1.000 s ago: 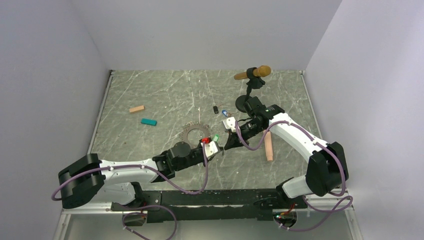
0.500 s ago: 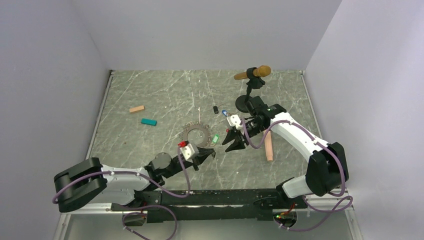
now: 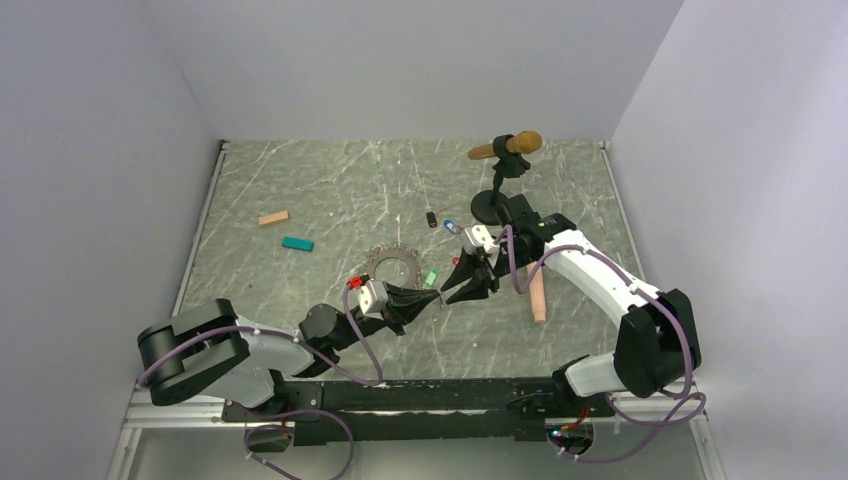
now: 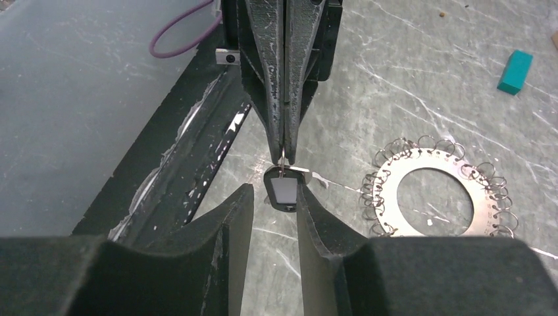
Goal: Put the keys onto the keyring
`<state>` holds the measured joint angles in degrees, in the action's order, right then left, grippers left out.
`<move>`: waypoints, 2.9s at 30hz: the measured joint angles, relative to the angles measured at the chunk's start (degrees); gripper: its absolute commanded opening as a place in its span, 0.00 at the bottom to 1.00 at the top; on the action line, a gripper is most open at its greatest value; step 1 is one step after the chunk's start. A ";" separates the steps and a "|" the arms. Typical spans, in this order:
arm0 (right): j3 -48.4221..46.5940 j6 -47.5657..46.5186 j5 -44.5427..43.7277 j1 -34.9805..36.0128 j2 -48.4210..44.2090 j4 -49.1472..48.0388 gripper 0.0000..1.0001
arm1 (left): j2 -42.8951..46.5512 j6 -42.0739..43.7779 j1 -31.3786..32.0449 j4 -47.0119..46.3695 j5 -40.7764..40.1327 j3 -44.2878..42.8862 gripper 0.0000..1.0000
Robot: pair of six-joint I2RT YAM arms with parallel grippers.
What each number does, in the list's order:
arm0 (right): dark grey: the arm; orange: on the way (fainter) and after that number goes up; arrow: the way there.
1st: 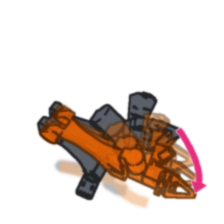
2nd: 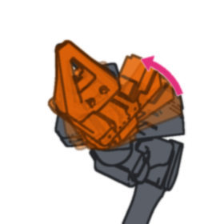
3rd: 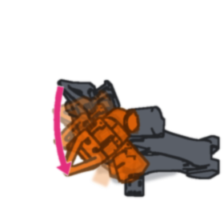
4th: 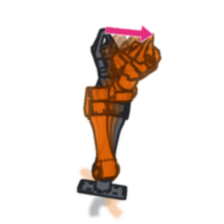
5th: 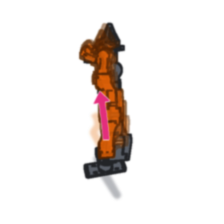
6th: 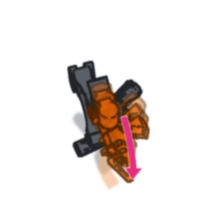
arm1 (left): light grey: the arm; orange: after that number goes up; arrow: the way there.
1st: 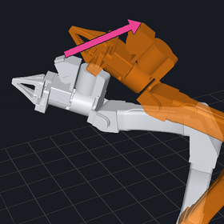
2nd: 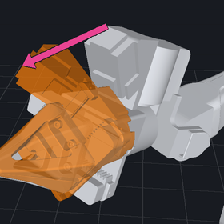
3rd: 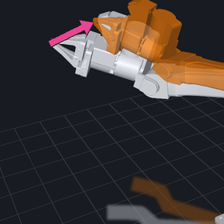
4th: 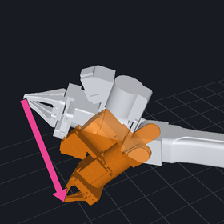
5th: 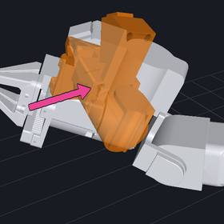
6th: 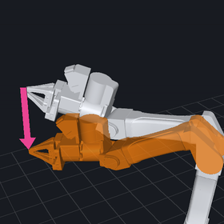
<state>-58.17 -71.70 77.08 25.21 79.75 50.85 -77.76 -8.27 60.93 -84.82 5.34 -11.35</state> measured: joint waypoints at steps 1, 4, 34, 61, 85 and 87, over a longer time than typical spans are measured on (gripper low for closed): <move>0.11 0.37 0.13 0.00 0.00 -0.48 0.33 | -0.09 -0.02 -0.02 -0.39 0.35 -0.35 0.00; 0.33 1.31 0.28 0.00 -0.13 -1.62 0.31 | -0.37 -0.26 -0.07 -1.05 1.05 -0.70 0.00; -1.53 1.90 -2.99 0.39 -0.85 -0.15 0.00 | 3.15 0.85 -0.26 1.55 -0.26 1.33 0.55; -3.89 1.27 -15.30 1.11 0.15 2.69 0.00 | 10.95 11.28 -0.26 46.03 -2.34 -12.59 0.48; -3.89 1.07 -15.28 1.64 0.79 2.99 0.00 | 6.29 11.06 -0.26 43.80 0.55 -14.25 0.12; -3.89 0.94 -15.28 1.70 0.81 3.10 0.00 | 6.10 11.06 -0.26 43.58 0.70 -14.34 0.08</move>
<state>-62.06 -70.76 61.80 26.92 80.55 53.95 -71.66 2.79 60.66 -41.23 6.04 -25.69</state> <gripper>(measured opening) 0.008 0.130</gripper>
